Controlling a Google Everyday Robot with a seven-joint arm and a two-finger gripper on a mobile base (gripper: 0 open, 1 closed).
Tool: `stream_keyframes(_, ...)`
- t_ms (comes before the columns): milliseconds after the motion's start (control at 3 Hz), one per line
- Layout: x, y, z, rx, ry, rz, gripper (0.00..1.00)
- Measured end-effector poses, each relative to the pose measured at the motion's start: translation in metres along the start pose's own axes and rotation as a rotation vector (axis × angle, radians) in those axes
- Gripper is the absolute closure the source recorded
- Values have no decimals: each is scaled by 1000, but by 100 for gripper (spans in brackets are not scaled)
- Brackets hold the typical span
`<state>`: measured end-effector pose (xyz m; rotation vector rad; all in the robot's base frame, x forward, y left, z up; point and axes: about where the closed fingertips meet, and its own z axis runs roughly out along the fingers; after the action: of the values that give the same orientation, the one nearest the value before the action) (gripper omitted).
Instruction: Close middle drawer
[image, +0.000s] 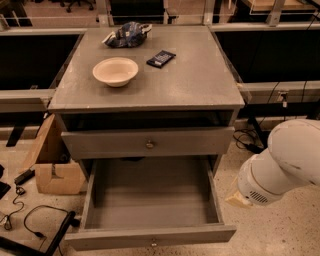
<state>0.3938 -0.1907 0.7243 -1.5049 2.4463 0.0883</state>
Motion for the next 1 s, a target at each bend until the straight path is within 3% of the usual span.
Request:
stream_keyframes(333, 13, 8, 53, -59, 24, 55, 100)
stream_keyframes(667, 33, 44, 130, -151, 24, 125, 100)
stream_keyframes(1000, 58, 96, 202, -211, 38, 162, 100)
